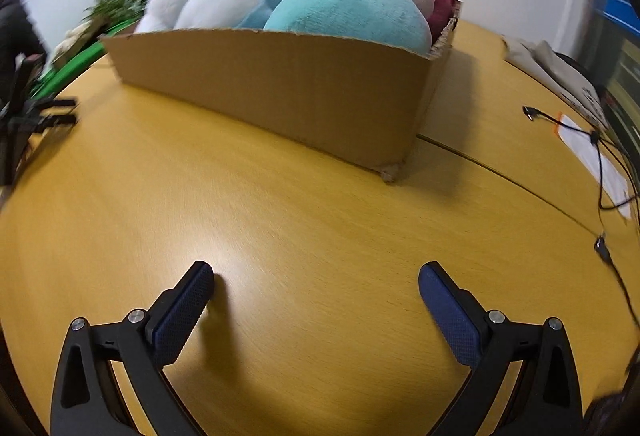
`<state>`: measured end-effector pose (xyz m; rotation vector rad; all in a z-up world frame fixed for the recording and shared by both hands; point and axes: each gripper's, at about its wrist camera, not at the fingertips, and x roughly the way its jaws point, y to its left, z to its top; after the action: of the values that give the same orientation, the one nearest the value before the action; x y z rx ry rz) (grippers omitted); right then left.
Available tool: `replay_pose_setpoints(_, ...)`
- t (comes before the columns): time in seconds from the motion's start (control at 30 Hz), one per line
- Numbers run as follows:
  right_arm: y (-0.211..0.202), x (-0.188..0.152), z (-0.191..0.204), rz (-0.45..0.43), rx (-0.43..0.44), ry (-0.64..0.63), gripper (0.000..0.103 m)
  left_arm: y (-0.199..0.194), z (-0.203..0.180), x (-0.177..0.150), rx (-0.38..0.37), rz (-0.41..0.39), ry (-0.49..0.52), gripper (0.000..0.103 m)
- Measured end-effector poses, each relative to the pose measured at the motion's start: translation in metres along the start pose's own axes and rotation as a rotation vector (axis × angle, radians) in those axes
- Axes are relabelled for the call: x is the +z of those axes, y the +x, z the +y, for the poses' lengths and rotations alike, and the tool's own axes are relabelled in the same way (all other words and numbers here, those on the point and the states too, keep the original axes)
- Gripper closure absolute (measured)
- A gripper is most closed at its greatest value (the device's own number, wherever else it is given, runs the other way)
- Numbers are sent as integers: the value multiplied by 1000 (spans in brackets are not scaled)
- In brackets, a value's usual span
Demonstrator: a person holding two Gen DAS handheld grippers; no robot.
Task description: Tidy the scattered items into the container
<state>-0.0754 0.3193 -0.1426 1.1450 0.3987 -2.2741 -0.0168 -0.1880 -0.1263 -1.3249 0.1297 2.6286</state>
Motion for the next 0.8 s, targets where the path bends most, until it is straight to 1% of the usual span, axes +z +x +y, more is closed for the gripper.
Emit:
replay_pose_setpoints(0.07,-3,-5,-12,-1,35,-43,0,-1,6,6,-30,0,48,0)
replay_pose_setpoints(0.17,-5,-11,-33,-1,72,-95,0,-4,18,10,-51,0,74,0)
replay_pose_setpoints(0.23,-6,-14,-48,-1,58,-78,0,-6,26,13,-56,0,82,0)
replay_pose_setpoints(0.33,-8,-17,-64,-1,2,0,0,-10,36,17,-54,0,74,0)
replay_pose_setpoints(0.47,-11,-21,-55,-4,23,-36,0,-13,36,25,-59,0,91,0)
replay_pose_setpoints(0.8,-15,-29,-59,-5,100,-134,0,-30,36,31,-59,-1,91,0)
